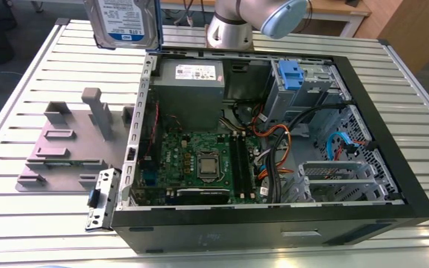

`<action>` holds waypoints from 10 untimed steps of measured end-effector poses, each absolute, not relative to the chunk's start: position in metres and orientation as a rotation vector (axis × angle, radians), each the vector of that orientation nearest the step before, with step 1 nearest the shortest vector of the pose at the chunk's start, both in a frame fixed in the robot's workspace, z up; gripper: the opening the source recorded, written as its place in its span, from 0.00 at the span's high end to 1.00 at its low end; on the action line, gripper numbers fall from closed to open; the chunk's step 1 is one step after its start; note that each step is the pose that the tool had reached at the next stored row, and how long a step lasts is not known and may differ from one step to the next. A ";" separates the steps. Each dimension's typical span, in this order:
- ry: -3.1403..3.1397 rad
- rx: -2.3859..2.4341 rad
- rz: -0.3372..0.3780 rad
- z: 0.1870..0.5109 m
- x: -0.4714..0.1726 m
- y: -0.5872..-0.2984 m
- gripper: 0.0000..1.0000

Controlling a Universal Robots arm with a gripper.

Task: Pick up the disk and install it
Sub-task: 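Pick up the disk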

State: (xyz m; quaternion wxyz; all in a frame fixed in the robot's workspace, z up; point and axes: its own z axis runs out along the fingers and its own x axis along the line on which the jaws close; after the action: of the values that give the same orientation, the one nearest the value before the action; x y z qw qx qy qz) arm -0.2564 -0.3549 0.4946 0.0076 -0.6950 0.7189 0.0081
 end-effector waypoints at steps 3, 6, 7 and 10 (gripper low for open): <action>2.248 -2.173 0.025 0.495 -0.255 -0.355 0.64; 2.248 -2.173 0.025 0.495 -0.255 -0.355 0.64; 2.248 -2.173 0.025 0.495 -0.254 -0.355 0.64; 2.248 -2.173 0.025 0.495 -0.253 -0.355 0.64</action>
State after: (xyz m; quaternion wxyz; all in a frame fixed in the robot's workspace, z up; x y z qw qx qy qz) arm -0.2531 -0.3549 0.4946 0.0076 -0.6950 0.7189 0.0081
